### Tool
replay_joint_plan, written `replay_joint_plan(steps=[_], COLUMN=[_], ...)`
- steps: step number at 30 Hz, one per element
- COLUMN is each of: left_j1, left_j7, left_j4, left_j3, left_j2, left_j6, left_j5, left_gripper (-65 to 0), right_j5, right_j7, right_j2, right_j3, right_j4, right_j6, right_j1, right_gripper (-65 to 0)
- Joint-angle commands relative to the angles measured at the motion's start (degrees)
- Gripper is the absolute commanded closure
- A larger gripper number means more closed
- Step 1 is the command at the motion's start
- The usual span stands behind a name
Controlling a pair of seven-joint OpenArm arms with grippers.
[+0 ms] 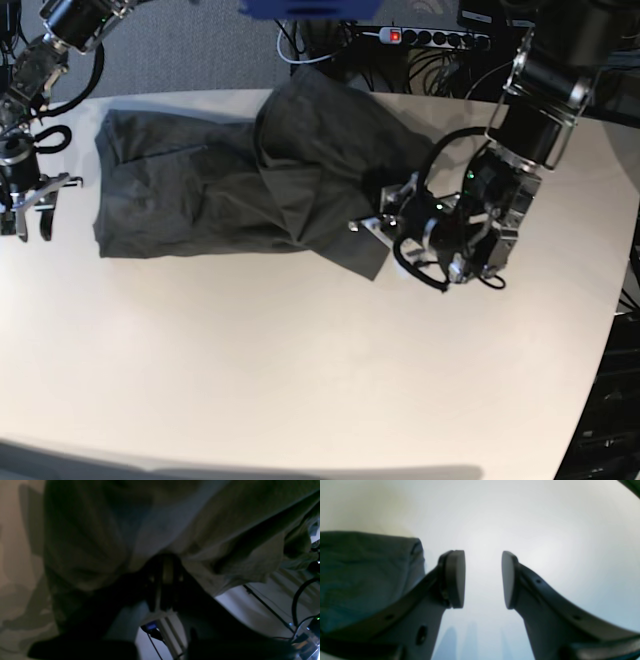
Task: Fold the T-shirt properly
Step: 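Open the right gripper and lift it off the shirt end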
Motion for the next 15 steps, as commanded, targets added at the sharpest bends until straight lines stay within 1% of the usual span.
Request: replay_joint_plan(steps=[1,6,7,15], left_j1=[1.3,1.7,2.1,2.6], left_j7=[-5.8,-5.9,-5.9,-5.9], left_j4=[-1.4,-1.4,-1.4,-1.4], left_j3=[0.2,0.2,0.1,0.0], left_j2=[-2.3,-2.8,-3.2,-3.0], left_j6=[1.1,1.1,1.1,1.1], left_j5=[12.4,12.4,12.4,12.4], left_gripper=[-4.8,-4.8,-4.8,-4.8], right_j5=[0.7,0.9,0.9,0.7], right_j7=[-0.1,-10.0,-11.3,-12.5], right_j2=[1.0,1.2,1.2,1.0], right_j3=[0.1,0.3,0.3,0.1], right_j4=[1.0,1.4,1.4,1.4], right_j6=[-0.3,-0.3,-0.3,-0.3], right_j1=[0.5,0.6,0.6,0.1], right_gripper=[-24.7,-24.8,-24.8,-24.8])
